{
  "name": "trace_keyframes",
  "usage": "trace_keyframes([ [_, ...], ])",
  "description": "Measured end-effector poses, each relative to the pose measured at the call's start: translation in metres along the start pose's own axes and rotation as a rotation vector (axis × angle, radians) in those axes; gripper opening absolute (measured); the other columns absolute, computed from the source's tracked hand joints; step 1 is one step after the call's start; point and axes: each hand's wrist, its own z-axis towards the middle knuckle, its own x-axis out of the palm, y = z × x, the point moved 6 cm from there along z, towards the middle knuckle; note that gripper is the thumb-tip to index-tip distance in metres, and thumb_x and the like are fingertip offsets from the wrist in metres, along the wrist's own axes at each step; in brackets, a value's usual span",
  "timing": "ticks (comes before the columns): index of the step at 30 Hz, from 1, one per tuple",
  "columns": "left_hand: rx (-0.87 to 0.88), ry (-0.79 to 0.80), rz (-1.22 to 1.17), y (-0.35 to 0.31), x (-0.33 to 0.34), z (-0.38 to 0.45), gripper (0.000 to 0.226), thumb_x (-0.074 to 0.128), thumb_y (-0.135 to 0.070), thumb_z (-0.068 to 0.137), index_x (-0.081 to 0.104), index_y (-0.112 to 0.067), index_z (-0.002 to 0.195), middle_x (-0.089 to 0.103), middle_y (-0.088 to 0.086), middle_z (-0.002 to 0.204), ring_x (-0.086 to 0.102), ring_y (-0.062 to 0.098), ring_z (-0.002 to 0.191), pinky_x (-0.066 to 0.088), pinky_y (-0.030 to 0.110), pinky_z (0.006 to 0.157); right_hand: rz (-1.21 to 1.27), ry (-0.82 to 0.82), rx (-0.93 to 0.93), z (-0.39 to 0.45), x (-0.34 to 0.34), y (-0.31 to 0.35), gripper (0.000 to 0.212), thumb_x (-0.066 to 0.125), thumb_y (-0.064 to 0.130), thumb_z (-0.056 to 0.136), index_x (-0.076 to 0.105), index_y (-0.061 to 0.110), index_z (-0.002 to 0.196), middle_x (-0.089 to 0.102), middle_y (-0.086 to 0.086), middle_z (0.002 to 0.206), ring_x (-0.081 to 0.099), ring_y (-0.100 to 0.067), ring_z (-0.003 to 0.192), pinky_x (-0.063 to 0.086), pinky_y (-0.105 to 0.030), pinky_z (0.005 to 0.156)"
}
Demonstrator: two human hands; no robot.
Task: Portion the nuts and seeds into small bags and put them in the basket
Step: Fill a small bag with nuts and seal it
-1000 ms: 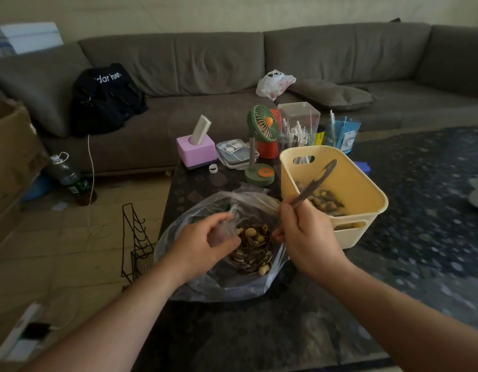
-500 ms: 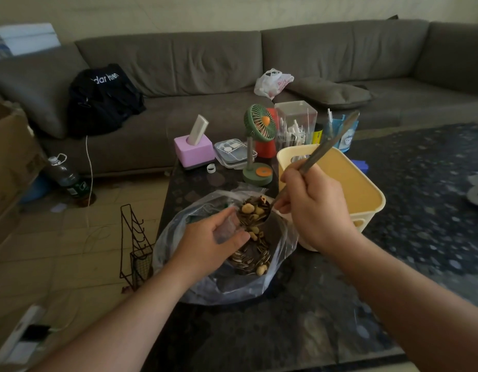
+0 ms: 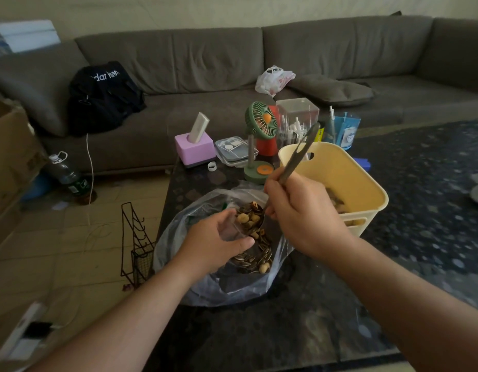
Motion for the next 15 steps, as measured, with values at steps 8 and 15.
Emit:
trace_keyframes([
  [8, -0.014, -0.009, 0.115, -0.009, 0.002, -0.003, 0.035, 0.088, -0.051, 0.078, 0.071, -0.044, 0.107, 0.076, -0.025, 0.104, 0.067, -0.007, 0.102, 0.056, 0.028, 0.095, -0.128, 0.073, -0.155, -0.002, 0.009, 0.011, 0.018, 0.045, 0.026, 0.109, 0.056, 0.020, 0.095, 0.060, 0.008, 0.080, 0.056, -0.010, 0.074, 0.044, -0.033, 0.070],
  [15, 0.020, -0.019, 0.228, -0.008, 0.002, -0.003, 0.058, 0.083, -0.067, 0.076, 0.072, -0.034, 0.122, 0.075, -0.019, 0.110, 0.066, 0.000, 0.107, 0.055, 0.027, 0.092, -0.156, 0.082, -0.145, 0.001, 0.007, 0.006, 0.020, 0.045, 0.025, 0.110, 0.057, 0.017, 0.096, 0.059, 0.005, 0.081, 0.054, -0.012, 0.073, 0.041, -0.032, 0.068],
])
